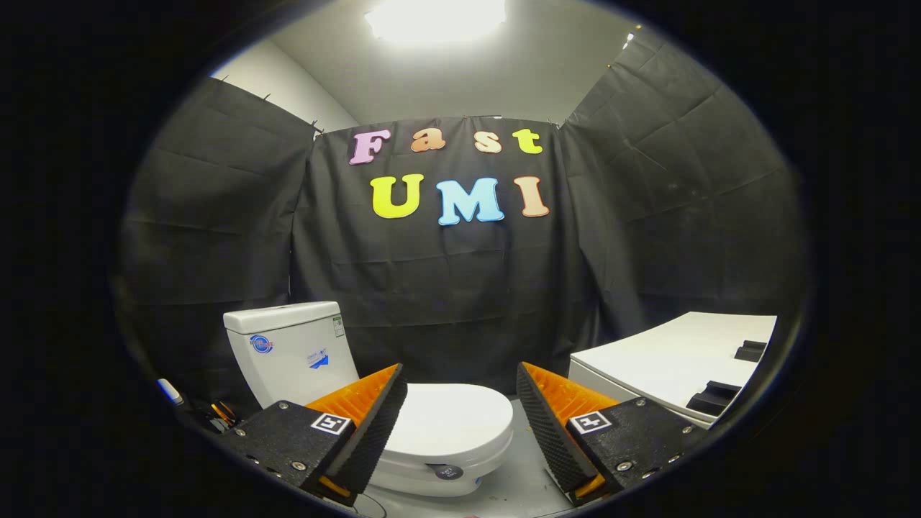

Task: Open the toilet lid.

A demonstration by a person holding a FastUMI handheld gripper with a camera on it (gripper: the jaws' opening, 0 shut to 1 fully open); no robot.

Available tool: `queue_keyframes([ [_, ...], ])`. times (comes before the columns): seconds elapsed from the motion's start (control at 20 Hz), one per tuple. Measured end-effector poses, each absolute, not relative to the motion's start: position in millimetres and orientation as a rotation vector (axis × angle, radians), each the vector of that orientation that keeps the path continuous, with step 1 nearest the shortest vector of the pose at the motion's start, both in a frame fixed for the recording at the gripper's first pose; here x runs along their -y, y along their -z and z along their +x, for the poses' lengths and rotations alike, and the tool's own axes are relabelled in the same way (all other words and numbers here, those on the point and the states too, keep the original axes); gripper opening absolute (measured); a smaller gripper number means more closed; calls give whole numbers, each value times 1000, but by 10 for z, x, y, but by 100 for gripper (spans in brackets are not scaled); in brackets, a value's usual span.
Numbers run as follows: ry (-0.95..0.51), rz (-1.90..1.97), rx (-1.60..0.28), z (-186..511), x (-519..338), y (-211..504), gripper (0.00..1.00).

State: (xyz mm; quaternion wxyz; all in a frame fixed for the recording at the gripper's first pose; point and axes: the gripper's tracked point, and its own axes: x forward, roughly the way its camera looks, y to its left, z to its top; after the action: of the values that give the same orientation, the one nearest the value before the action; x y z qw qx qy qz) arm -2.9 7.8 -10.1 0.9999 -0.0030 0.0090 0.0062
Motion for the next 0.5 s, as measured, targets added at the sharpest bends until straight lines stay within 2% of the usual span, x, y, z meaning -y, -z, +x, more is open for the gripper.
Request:
queue_keyframes([
  [0.5, -39, 126, -48, 117, -164, 177, 94],
])
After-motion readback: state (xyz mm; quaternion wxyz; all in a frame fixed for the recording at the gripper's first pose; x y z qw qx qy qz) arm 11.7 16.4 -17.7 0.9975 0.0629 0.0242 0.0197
